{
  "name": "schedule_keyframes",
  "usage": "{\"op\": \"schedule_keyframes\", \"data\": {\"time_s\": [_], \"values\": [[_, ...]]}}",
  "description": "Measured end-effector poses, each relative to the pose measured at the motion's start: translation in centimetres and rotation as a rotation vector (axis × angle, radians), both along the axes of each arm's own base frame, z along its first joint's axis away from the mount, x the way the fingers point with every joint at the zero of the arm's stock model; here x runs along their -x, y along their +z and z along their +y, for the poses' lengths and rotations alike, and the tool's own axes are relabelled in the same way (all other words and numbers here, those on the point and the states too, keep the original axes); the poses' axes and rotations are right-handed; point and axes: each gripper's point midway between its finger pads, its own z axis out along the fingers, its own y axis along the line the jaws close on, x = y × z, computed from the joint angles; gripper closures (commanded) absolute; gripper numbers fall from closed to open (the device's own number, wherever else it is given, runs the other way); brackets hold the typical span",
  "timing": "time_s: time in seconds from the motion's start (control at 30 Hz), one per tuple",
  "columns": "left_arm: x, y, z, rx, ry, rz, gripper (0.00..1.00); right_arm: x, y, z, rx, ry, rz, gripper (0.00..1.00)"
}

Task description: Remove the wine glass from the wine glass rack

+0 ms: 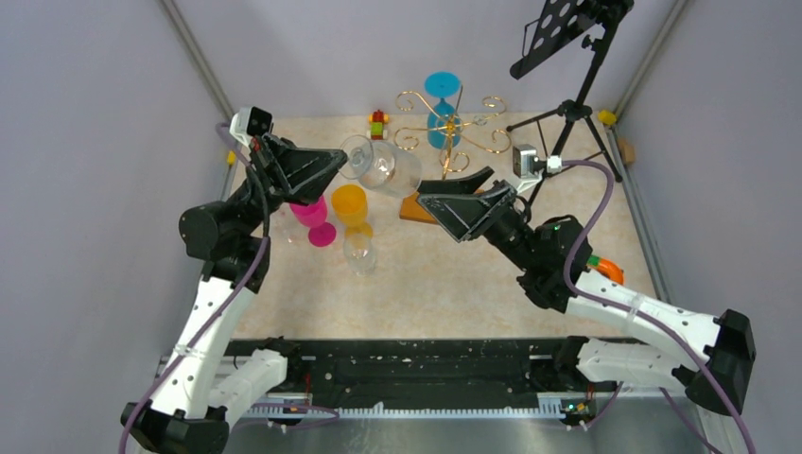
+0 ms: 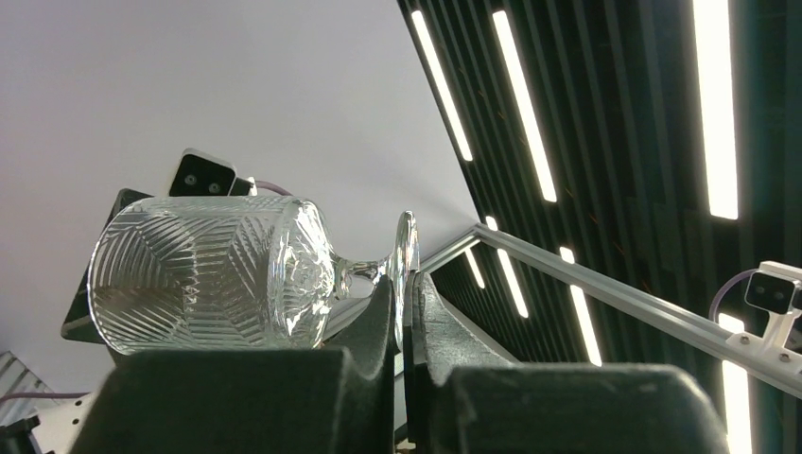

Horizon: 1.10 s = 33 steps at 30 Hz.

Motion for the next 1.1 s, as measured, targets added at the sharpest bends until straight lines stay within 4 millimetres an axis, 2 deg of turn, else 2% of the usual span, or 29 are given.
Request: {"op": "schedule_keyframes", "data": {"time_s": [0.2,0.33,0.43,0.5,0.6,0.67,0.73,0.77,0.83,0.9,0.97,1.03,1.1], "values": [[0.5,0.3,0.1,0.004,-0.004,0.002,1.0,2.0,2.0,0.4,-0.056,0.069,-0.154,0.42],[1.4,0.8,0.4,0.016,-0.008,-0.017,1.0,2.8,2.6,1.1,-0.073,0.104,-0.231,0.48],[1.9,1.0,0.5,0.021,-0.014,-0.026,1.0,3.2,3.0,1.5,-0.084,0.127,-0.279,0.56],[2.1,1.1,0.6,0.025,-0.017,-0.027,1.0,3.3,3.1,1.8,-0.09,0.14,-0.31,0.64],[2.2,1.2,0.6,0.03,-0.021,-0.031,1.0,3.4,3.4,2.1,-0.102,0.153,-0.347,0.89],[2.2,1.3,0.7,0.042,-0.02,-0.03,1.0,3.4,3.5,2.2,-0.107,0.172,-0.36,0.98],[1.7,1.1,0.7,0.05,-0.022,-0.011,0.99,4.0,4.0,1.9,-0.125,0.193,-0.394,1.0],[1.5,1.0,0.7,0.054,-0.025,-0.003,0.95,4.1,4.3,1.6,-0.132,0.197,-0.406,1.0],[1.1,1.1,0.6,0.062,-0.031,0.002,0.8,4.0,4.6,1.3,-0.134,0.197,-0.418,1.0],[0.7,1.0,0.5,0.062,-0.024,0.001,0.57,3.7,4.6,1.3,-0.128,0.194,-0.422,1.0],[0.3,0.9,0.4,0.06,-0.009,-0.008,0.38,3.4,4.8,1.3,-0.122,0.181,-0.43,1.0],[0.1,0.9,0.4,0.049,0.015,-0.031,0.27,2.8,5.2,1.4,-0.106,0.158,-0.434,1.0],[0.0,1.0,0.3,0.024,0.049,-0.068,0.23,2.2,5.8,1.7,-0.083,0.128,-0.439,1.0]]}}
